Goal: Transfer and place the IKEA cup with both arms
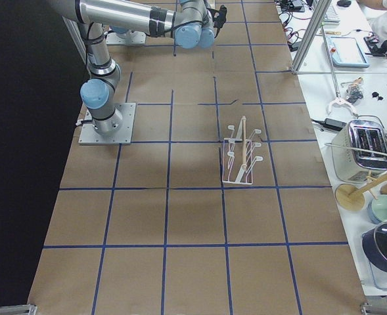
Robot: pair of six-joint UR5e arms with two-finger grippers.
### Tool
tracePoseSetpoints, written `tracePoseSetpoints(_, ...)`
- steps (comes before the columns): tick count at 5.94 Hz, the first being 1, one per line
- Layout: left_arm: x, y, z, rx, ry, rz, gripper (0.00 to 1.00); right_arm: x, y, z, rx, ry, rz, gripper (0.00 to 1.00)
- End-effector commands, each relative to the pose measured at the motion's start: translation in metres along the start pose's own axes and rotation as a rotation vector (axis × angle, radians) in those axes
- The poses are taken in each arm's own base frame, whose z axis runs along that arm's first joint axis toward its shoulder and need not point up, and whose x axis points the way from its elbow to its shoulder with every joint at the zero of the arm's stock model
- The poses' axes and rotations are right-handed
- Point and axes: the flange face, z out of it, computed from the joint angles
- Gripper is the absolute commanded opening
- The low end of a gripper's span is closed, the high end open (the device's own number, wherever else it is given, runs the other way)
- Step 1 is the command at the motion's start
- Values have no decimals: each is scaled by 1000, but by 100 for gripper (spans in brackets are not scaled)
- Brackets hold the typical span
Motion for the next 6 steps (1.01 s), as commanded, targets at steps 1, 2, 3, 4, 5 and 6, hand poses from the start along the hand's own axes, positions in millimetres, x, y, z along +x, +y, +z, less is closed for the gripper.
tracePoseSetpoints(1, 0, -1, 0, 2, 1, 3, 0, 0, -1, -1, 7, -4, -1, 48)
tracePoseSetpoints(2, 0, -1, 0, 3, 1, 6, 0, -4, -2, -2, 14, -6, 12, 99)
tracePoseSetpoints(3, -1, -4, 0, 4, 0, 9, 0, -6, -2, -3, 5, 2, 15, 100)
tracePoseSetpoints(4, 0, -3, 0, 5, 0, 10, 0, -5, -4, -5, 7, 4, 14, 100)
tracePoseSetpoints(5, -1, -3, 0, 4, -3, 10, 0, -3, -9, -25, 27, 11, 16, 100)
tracePoseSetpoints(6, 1, -1, -1, 2, -9, 11, 0, 3, -12, -78, 13, 83, 3, 100)
